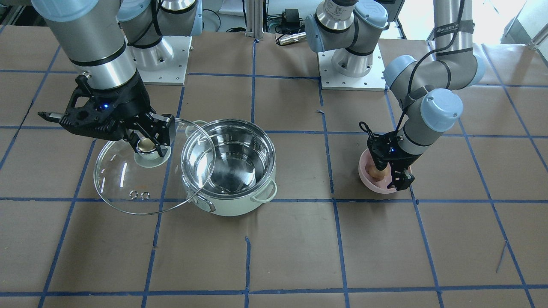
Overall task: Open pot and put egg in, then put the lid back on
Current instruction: 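Lift the glass lid off the pot with the right gripper, moving it away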
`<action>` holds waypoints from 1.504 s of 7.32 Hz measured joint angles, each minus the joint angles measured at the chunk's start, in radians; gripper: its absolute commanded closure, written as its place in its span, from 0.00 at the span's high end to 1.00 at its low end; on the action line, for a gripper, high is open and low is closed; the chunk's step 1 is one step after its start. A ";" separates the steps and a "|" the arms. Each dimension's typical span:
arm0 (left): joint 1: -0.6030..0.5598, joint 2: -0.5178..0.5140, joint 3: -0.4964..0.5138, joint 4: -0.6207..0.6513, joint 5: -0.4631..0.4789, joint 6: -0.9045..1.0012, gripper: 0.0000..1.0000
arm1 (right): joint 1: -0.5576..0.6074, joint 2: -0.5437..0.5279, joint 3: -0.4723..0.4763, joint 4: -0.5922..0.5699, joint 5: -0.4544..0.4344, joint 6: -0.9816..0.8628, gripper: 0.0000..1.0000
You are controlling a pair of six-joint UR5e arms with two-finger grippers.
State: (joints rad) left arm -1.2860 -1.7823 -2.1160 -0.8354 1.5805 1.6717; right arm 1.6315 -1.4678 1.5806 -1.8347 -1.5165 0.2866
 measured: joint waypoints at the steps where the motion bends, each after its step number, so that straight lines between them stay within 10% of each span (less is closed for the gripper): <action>1: 0.000 -0.001 -0.003 0.001 -0.001 0.012 0.95 | -0.005 0.001 -0.001 0.000 -0.005 -0.020 0.44; 8: -0.001 -0.015 -0.020 0.031 0.003 0.021 0.61 | -0.021 0.000 0.004 0.006 -0.013 -0.056 0.44; 10: -0.001 -0.017 -0.022 0.038 0.007 0.022 0.20 | -0.020 0.000 0.003 0.008 -0.015 -0.057 0.44; 11: -0.002 -0.017 -0.024 0.038 0.009 0.021 0.16 | -0.020 0.000 0.003 0.008 -0.015 -0.057 0.44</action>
State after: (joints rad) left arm -1.2875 -1.7989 -2.1400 -0.7972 1.5892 1.6932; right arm 1.6117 -1.4680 1.5836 -1.8264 -1.5316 0.2301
